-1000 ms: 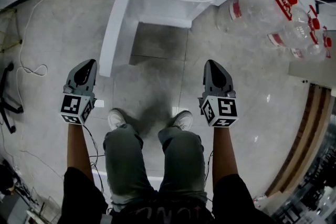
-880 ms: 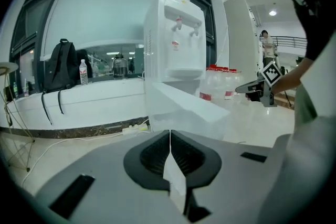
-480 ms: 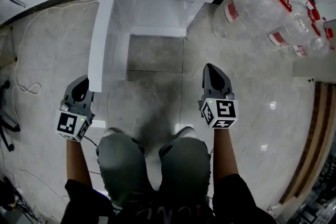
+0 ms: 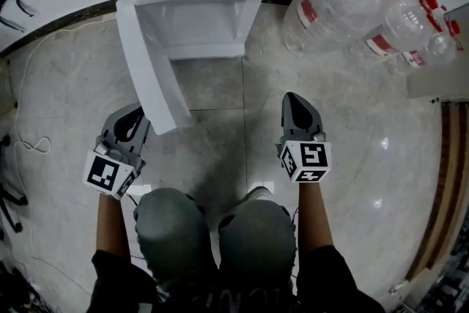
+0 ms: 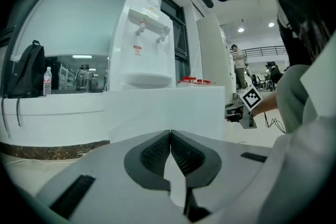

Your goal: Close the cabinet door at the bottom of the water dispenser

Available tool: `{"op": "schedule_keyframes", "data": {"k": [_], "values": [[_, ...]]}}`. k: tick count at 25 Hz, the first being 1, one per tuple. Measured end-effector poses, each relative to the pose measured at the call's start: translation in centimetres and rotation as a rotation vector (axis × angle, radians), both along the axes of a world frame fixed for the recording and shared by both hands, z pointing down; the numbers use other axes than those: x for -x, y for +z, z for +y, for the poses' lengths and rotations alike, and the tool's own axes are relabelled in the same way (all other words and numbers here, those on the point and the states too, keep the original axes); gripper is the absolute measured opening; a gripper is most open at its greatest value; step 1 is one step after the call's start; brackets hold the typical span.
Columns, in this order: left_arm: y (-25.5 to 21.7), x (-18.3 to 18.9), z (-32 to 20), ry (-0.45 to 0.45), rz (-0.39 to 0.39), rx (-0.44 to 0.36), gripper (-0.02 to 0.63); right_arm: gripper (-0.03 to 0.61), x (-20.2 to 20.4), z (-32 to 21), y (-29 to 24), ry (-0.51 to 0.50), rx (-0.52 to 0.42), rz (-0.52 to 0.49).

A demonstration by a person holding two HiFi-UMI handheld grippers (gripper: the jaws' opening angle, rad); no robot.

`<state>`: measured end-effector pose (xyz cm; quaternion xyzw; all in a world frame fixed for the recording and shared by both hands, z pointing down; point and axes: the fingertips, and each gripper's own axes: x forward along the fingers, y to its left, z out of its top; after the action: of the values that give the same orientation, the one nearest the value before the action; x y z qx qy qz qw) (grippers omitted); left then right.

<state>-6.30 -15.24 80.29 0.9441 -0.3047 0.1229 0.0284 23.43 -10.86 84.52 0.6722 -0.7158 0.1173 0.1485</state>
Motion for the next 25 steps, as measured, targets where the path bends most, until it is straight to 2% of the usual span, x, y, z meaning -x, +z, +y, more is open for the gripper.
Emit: {"op": "schedule_keyframes", "data": {"k": [9, 15, 21, 25], "values": [[0.4, -8.6, -2.2, 0.119, 0.056, -0.042, 0.015, 0.014, -4.0, 1.4, 1.7, 0.064, 0.014, 0.005], [0.6, -13.0, -5.0, 0.121, 0.074, -0.074, 0.014, 0.014, -5.6, 1.4, 3.0, 0.077, 0.022, -0.001], [0.6, -16.5, -8.2, 0.113, 0.055, -0.106, 0.014, 0.014, -6.3, 1.0, 4.2, 0.062, 0.049, -0.013], [1.1, -18.3, -11.0, 0.075, 0.022, -0.113, 0.014, 0.014, -7.0, 0.8, 4.8, 0.055, 0.054, -0.015]]}}
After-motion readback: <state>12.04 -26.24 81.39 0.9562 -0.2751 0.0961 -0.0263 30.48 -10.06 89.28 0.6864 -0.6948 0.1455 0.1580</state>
